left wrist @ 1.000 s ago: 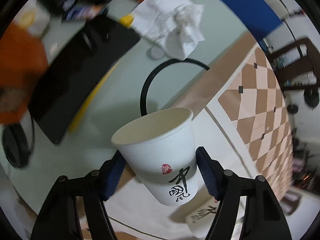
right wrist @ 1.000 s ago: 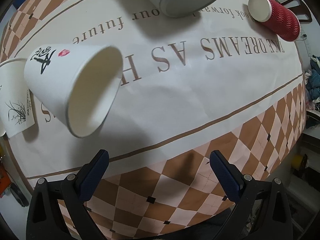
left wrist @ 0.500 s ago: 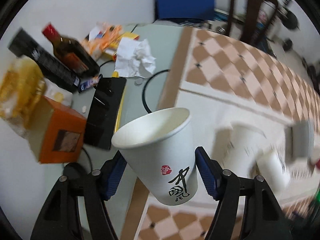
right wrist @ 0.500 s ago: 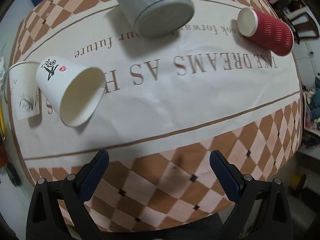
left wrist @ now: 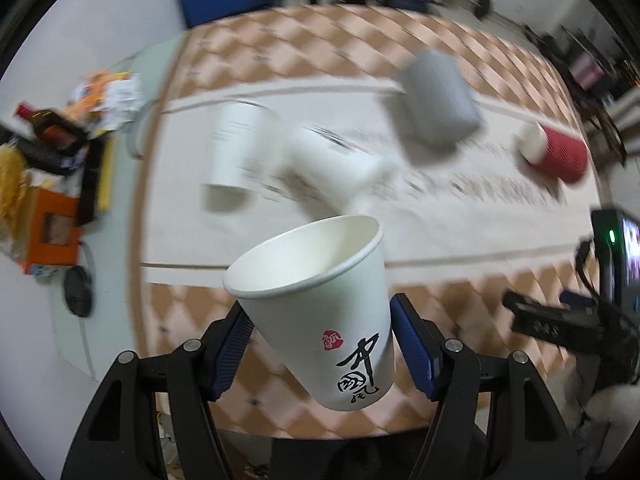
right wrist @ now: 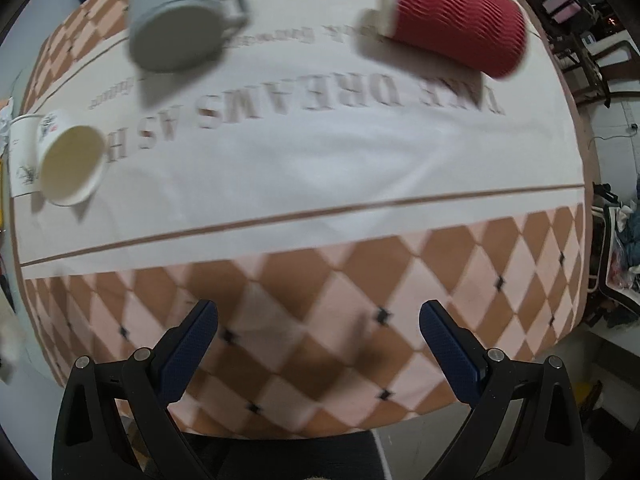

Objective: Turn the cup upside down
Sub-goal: 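Lift the white cup upright with the left gripper toward the right gripper, then grasp the white cup with the right gripper while the left gripper releases it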

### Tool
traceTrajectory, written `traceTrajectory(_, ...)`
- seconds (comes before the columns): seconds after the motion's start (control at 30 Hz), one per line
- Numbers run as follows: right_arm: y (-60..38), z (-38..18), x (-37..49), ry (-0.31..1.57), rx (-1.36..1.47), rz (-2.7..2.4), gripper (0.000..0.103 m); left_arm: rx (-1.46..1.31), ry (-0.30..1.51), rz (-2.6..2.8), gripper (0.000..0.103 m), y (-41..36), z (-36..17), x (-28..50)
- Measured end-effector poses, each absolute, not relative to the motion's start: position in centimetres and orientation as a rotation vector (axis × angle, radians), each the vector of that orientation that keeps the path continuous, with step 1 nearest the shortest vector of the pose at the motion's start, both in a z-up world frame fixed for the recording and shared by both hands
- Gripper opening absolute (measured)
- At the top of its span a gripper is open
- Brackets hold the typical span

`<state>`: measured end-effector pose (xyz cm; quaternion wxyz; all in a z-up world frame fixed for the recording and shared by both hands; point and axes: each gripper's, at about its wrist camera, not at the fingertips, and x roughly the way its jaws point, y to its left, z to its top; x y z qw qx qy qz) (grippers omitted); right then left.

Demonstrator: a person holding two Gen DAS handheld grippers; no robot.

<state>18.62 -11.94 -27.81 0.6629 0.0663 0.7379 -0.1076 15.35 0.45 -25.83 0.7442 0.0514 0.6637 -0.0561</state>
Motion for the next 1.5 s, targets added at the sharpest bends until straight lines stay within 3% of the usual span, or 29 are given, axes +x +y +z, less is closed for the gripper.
traceTrajectory(0.3, -15.4, -28.3, 19.7, 1.694, 0.134, -0.335, 0.102, 0.176, 1.663, -0.336, 0.066, -10.5, -33.6, 13.5)
traceTrajectory(0.63, -19.3, -28.8, 16.4, 1.703, 0.177, -0.415, 0.102, 0.137, 1.766, -0.386, 0.07, -13.6, -37.8, 13.4)
traceTrajectory(0.73, -18.4, -28.2, 16.2, 1.703, 0.189, -0.42, 0.102, 0.101, 1.767, -0.376, 0.07, -13.2, -38.1, 13.5)
traceTrajectory(0.83, -20.2, -28.9, 15.5, 1.699, 0.192, -0.415, 0.102, 0.07, 1.756, -0.362, 0.084, -12.6, -38.0, 13.5)
traceTrajectory(0.97, -22.2, -29.3, 14.5, 1.691, 0.193, -0.4, 0.102, 0.027, 1.743, -0.354, 0.09, -11.9, -37.5, 13.6)
traceTrajectory(1.03, -23.5, -29.4, 13.7, 1.678, 0.188, -0.39, 0.102, -0.014, 1.713, -0.353, 0.097, -11.5, -36.1, 13.2)
traceTrajectory(1.2, -24.2, -26.5, 13.7, 1.585, 0.171, -0.312, 0.102, -0.098, 1.563, -0.314, 0.102, -8.6, -30.2, 12.1)
traceTrajectory(1.37, -19.2, -22.3, 15.8, 1.505, -0.15, -0.023, 0.102, -0.062, 1.423, -0.112, 0.103, -3.4, -26.4, 11.6)
traceTrajectory(1.5, -11.7, -20.3, 14.7, 1.372, -0.683, 0.253, 0.102, 0.025, 1.422, 0.068, 0.103, 0.3, -28.5, 9.4)
